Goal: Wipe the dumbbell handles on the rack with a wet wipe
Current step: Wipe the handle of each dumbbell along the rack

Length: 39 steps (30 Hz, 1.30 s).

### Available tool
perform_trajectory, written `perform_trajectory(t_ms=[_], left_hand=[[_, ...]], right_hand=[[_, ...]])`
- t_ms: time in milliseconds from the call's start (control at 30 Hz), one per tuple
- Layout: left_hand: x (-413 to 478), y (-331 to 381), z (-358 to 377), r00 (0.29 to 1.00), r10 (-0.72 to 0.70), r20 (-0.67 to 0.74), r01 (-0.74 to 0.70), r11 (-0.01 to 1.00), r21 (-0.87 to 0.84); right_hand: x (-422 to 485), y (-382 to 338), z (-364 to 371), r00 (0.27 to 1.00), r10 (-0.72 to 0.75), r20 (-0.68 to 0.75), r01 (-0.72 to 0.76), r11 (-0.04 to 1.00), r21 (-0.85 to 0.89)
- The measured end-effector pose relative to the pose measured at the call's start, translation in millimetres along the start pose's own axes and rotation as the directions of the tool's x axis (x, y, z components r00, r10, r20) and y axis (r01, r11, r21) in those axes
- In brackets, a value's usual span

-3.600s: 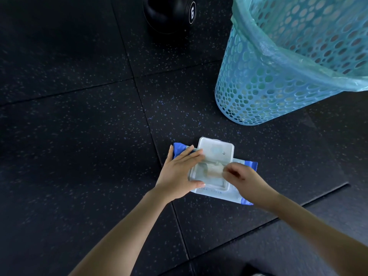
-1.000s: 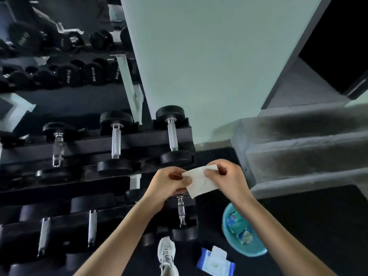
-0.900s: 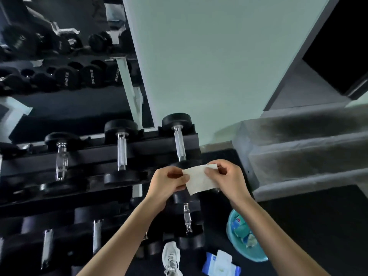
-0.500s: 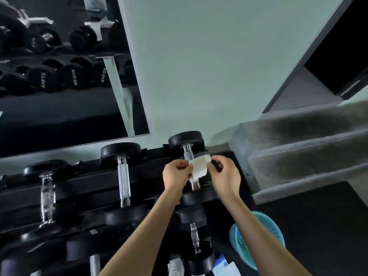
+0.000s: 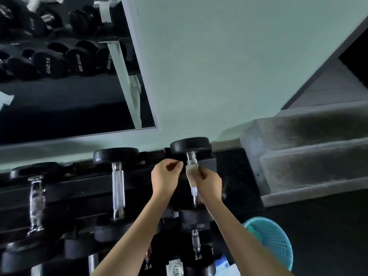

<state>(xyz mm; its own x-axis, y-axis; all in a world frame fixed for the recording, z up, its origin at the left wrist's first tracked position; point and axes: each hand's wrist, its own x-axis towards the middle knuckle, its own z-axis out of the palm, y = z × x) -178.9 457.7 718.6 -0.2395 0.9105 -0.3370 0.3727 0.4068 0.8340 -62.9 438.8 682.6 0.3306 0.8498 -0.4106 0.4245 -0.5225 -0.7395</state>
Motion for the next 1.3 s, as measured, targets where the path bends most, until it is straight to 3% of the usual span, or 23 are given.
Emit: perform_trajectory(t_ms=[133, 267, 400, 633, 867, 1000, 1133, 1300], left_hand=[[9, 23, -13, 0.991, 0.088, -0.099, -0.085, 0.996, 0.038], [21, 33, -11, 0.987, 0.140, -0.076, -0.132, 0.986, 0.101], [35, 36, -5, 0.990, 0.142, -0.013, -0.136, 0.969, 0.209], [49, 40, -4, 0.996, 0.054, 0.069, -0.064, 0.987, 0.150], [52, 40, -2, 0.998, 0.036, 0.054, -0.041, 0.995, 0.090], [54, 41, -4, 0.996, 0.017, 0.086, -0.022, 0.998, 0.057], [54, 41, -4, 0.996, 0.030, 0.089, -0.036, 0.998, 0.060], [54, 40, -2, 0.996, 0.032, 0.086, -0.039, 0.997, 0.074]], right_hand=[[-1, -3, 10, 0.993, 0.028, -0.114, -0.019, 0.997, 0.080], [6, -22, 11, 0.986, 0.060, -0.157, -0.017, 0.965, 0.263], [17, -29, 8, 0.994, 0.022, -0.111, 0.006, 0.969, 0.247], [0, -9, -14, 0.998, -0.006, 0.062, -0.001, 0.993, 0.117], [24, -27, 7, 0.995, 0.090, -0.053, -0.081, 0.984, 0.156], [4, -18, -8, 1.000, -0.003, -0.002, 0.003, 0.988, 0.154], [-12, -9, -17, 0.998, 0.006, 0.068, -0.011, 0.997, 0.074], [21, -42, -3, 0.997, 0.057, -0.061, -0.050, 0.994, 0.098]])
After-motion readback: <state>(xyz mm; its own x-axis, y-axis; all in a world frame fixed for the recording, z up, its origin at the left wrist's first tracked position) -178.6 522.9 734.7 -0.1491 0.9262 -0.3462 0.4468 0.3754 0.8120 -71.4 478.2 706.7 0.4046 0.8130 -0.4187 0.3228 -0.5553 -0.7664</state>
